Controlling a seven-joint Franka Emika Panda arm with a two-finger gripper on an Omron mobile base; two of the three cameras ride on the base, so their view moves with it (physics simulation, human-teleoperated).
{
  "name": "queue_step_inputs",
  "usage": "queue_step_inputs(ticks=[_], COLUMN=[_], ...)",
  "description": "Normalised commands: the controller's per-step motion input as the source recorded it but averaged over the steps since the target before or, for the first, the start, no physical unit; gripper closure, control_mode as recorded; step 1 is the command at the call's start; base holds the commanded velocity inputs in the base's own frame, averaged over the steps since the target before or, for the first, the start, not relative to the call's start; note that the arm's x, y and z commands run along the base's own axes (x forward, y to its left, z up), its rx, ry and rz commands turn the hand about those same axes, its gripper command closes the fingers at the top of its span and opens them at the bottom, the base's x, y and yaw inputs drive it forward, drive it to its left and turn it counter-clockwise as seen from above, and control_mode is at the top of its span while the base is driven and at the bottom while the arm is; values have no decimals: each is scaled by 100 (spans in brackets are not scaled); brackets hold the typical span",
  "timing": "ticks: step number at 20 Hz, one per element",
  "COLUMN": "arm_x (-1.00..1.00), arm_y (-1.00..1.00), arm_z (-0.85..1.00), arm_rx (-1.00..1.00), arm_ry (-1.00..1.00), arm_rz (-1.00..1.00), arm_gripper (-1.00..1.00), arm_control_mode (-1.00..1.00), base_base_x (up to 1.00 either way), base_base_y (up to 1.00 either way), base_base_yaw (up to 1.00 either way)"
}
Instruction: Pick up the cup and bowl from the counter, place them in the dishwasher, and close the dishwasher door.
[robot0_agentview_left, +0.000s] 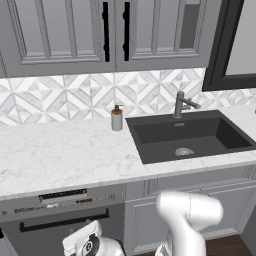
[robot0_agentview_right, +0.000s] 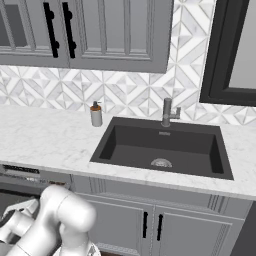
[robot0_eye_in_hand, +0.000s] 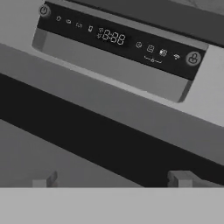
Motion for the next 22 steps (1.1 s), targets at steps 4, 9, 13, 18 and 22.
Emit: queue_step_inputs(ticks=[4,9,13,18,22], arm_x=[99,67,36,23,9], arm_y=[-14,-3,0,0,0], arm_z=[0,0,-1,0,0], arm_rx=[0,0,0,1,4], arm_ry=[-1,0,0,0,0], arm_rz=[0,0,0,0,0], arm_gripper=[-100,-100,-100,-100,-100], arm_control_mode=[-100,-100,-100,-100,-100], base_base_x=[0,0,0,0,0], base_base_y=[0,0,0,0,0], base_base_yaw=[0,0,0,0,0])
